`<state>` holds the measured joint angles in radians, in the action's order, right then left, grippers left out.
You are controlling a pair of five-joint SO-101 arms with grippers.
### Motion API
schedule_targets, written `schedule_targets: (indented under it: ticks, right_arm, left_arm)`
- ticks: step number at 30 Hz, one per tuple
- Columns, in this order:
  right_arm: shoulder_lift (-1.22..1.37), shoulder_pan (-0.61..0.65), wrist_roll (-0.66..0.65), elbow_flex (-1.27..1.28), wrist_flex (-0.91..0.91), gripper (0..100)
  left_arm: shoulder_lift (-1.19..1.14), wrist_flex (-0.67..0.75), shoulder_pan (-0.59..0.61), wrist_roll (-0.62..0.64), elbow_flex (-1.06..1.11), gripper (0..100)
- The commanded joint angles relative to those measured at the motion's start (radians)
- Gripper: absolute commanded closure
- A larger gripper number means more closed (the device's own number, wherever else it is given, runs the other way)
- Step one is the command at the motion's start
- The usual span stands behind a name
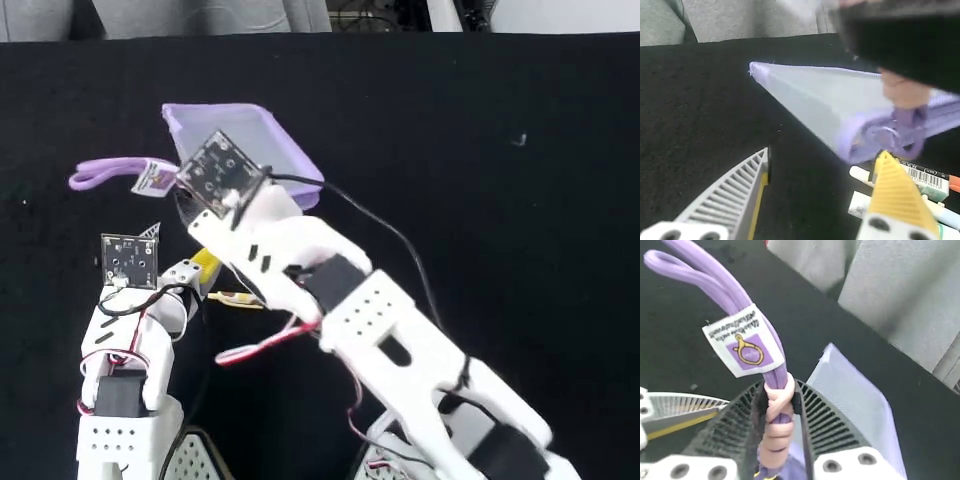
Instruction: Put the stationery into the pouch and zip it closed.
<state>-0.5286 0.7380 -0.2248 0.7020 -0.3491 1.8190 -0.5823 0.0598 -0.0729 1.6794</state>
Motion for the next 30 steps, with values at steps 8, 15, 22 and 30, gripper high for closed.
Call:
schedule_targets:
  ticks: [8, 15, 22, 30]
  right_arm:
    - [-0.107, 0.018, 0.009, 0.054, 0.051, 98.8]
    - [-0.104, 0.012, 0.003, 0.058, 0.057, 98.8]
    - [-0.104, 0.012, 0.003, 0.061, 0.055, 98.8]
    - [-0.056, 0.012, 0.003, 0.054, 0.057, 98.8]
  left_arm:
    - [0.006, 0.017, 0.007, 0.011, 0.019, 67]
    - [0.006, 0.017, 0.036, 0.011, 0.019, 67]
    - [0.008, 0.015, 0.038, 0.011, 0.005, 67]
    - [0.008, 0.014, 0.036, 0.011, 0.002, 67]
